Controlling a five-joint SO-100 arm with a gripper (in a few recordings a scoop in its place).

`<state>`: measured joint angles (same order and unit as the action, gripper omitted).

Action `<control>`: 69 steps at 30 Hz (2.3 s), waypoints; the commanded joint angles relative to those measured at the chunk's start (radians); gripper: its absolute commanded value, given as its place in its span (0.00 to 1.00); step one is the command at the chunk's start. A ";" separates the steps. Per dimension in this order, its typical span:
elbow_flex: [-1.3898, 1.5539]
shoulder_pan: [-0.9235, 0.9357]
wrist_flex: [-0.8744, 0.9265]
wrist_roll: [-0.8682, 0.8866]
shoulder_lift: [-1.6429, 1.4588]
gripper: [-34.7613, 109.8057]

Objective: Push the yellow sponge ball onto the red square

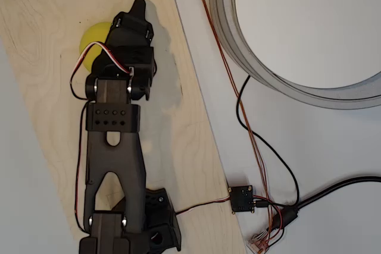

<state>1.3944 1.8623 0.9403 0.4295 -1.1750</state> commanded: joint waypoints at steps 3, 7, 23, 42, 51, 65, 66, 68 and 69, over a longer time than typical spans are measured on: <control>0.075 0.014 -0.075 0.040 -0.089 0.38; 0.156 -0.002 -0.155 0.069 -0.100 0.38; 0.196 -0.044 -0.172 0.140 -0.117 0.38; 0.199 -0.064 -0.172 0.172 -0.118 0.38; 0.132 -0.043 -0.172 0.057 -0.166 0.39; 0.319 -0.118 -0.491 -0.391 -0.522 0.42; 0.365 -0.133 -0.545 -0.419 -0.549 0.43; 0.433 -0.150 -0.621 -0.428 -0.586 0.44; 0.463 -0.161 -0.661 -0.440 -0.603 0.44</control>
<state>1.8024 1.7196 0.3804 0.0230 -1.6690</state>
